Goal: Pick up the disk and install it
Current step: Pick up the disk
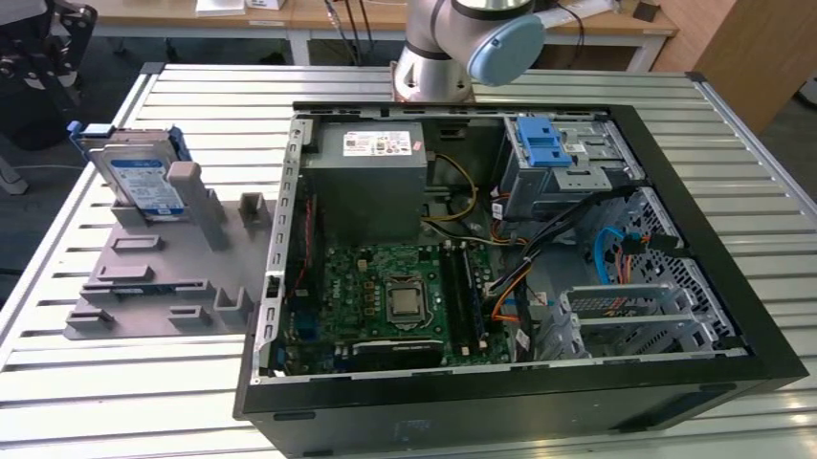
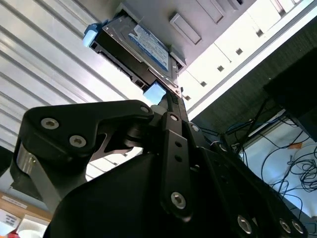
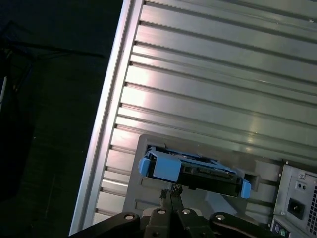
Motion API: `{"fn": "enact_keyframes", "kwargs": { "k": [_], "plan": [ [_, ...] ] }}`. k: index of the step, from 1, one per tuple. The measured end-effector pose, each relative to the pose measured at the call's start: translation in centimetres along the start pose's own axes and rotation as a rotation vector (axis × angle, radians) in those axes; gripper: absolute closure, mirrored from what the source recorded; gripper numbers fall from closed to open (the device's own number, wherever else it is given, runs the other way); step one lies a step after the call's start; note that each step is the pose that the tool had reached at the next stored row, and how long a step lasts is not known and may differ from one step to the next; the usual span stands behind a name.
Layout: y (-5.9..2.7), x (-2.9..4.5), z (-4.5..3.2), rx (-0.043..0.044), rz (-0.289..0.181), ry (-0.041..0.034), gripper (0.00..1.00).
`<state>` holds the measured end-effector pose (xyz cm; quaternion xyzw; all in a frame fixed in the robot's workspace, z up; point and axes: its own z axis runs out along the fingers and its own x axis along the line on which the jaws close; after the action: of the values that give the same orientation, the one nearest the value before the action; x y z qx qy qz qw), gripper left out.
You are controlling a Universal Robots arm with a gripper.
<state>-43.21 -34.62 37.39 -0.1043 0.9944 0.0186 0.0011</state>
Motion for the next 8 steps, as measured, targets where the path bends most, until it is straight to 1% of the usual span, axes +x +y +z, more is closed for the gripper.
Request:
{"fn": "enact_keyframes", "kwargs": {
  "k": [8],
  "plan": [
    [0.00,0.00,0.01,-0.0005,-0.080,0.0029,0.89]
  ]
}}
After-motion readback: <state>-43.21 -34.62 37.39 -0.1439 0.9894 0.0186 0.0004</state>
